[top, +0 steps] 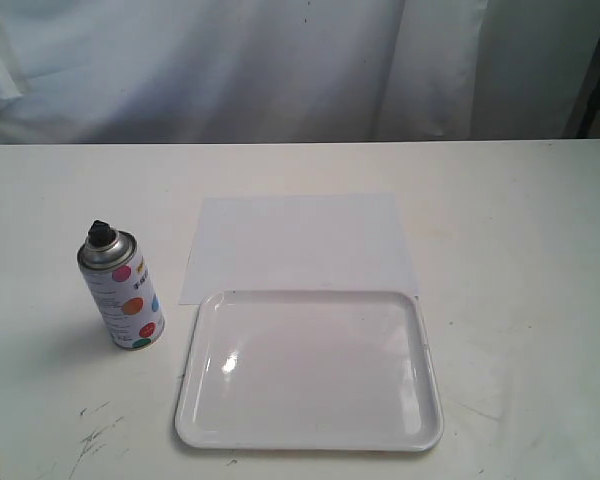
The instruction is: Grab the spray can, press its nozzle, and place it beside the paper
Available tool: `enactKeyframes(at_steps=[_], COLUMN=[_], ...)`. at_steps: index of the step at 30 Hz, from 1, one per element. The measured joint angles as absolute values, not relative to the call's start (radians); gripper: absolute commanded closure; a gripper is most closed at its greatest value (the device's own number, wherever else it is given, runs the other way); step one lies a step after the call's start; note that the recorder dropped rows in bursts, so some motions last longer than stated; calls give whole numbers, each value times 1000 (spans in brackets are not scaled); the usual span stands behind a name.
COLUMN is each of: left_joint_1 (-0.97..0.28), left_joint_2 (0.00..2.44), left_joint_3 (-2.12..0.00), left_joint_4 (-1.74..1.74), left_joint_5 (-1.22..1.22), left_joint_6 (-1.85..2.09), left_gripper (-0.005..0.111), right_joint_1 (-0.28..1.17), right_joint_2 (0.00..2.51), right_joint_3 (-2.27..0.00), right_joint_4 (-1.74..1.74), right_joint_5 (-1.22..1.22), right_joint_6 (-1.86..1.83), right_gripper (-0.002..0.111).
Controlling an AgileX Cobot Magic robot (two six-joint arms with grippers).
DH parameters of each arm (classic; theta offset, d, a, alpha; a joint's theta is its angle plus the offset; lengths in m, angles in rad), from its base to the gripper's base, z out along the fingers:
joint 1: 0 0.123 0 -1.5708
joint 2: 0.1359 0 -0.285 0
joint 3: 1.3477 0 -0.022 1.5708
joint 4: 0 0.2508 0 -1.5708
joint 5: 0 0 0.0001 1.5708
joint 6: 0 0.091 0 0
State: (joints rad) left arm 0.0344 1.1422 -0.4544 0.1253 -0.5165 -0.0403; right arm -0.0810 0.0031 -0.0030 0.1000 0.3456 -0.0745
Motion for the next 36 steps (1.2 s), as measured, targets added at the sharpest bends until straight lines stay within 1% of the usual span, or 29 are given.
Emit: enactKeyframes(at_steps=[13, 24, 31, 36], left_joint_1=[34, 34, 34, 34], left_joint_2=[1146, 1151, 1242, 1356], left_joint_3=[-268, -158, -153, -219], left_joint_4=[163, 163, 166, 192], left_joint_5=[-532, -557, -739, -768], left_joint_6=[-82, -87, -91, -94], left_gripper=[107, 107, 107, 107], right_joint_1=[-81, -81, -81, -81], right_joint_2=[3, 3, 3, 3], right_joint_3=[-3, -3, -3, -3], right_joint_4=[100, 100, 100, 100], right_joint_5=[346, 346, 346, 346], right_joint_6=[-75, -75, -75, -75], right_gripper=[108, 108, 108, 108])
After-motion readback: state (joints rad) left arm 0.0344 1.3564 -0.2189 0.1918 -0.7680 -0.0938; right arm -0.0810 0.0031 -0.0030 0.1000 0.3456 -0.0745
